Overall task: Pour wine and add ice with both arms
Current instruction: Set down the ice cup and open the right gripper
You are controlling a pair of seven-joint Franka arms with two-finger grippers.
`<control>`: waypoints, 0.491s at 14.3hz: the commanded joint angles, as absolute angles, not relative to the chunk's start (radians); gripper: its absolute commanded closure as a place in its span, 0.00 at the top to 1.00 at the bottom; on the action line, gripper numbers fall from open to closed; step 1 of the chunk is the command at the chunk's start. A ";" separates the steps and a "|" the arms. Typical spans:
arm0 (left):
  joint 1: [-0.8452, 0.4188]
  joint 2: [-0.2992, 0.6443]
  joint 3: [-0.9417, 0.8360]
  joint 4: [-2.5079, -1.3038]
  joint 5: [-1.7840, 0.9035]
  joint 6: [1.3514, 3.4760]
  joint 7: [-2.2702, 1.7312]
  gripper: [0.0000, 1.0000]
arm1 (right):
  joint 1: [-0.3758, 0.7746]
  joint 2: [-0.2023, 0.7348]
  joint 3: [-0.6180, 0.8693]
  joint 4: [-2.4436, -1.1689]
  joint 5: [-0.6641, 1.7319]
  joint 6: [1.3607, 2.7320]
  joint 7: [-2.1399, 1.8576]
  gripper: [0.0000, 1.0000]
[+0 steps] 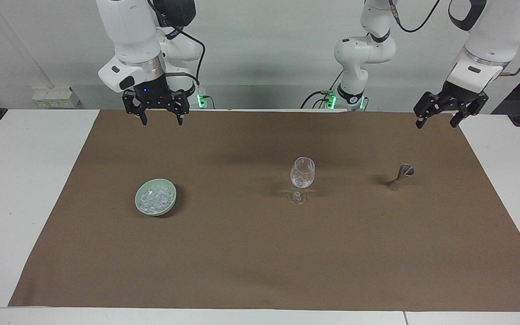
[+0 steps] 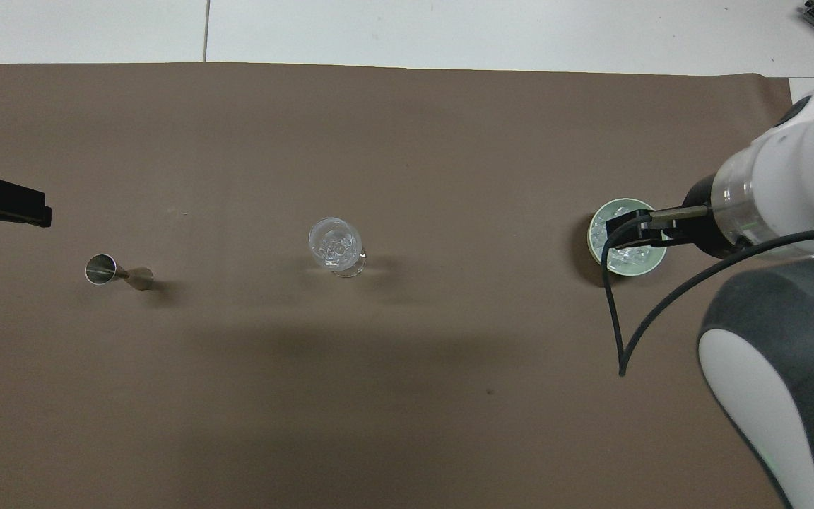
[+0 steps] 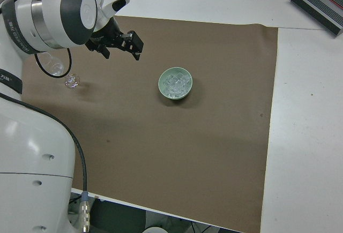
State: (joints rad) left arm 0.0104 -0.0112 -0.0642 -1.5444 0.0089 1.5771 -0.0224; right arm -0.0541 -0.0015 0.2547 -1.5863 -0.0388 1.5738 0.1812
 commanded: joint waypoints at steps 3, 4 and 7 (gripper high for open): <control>0.017 -0.008 -0.066 -1.536 0.008 1.568 -0.011 1.00 | -0.112 -0.005 0.262 -1.603 0.003 1.638 0.034 1.00; 0.017 -0.009 -0.066 -1.536 0.008 1.568 -0.011 1.00 | -0.112 -0.005 0.259 -1.601 0.005 1.643 0.032 1.00; 0.017 -0.011 -0.066 -1.536 0.009 1.566 -0.012 1.00 | -0.124 -0.005 0.256 -1.601 0.005 1.631 0.037 1.00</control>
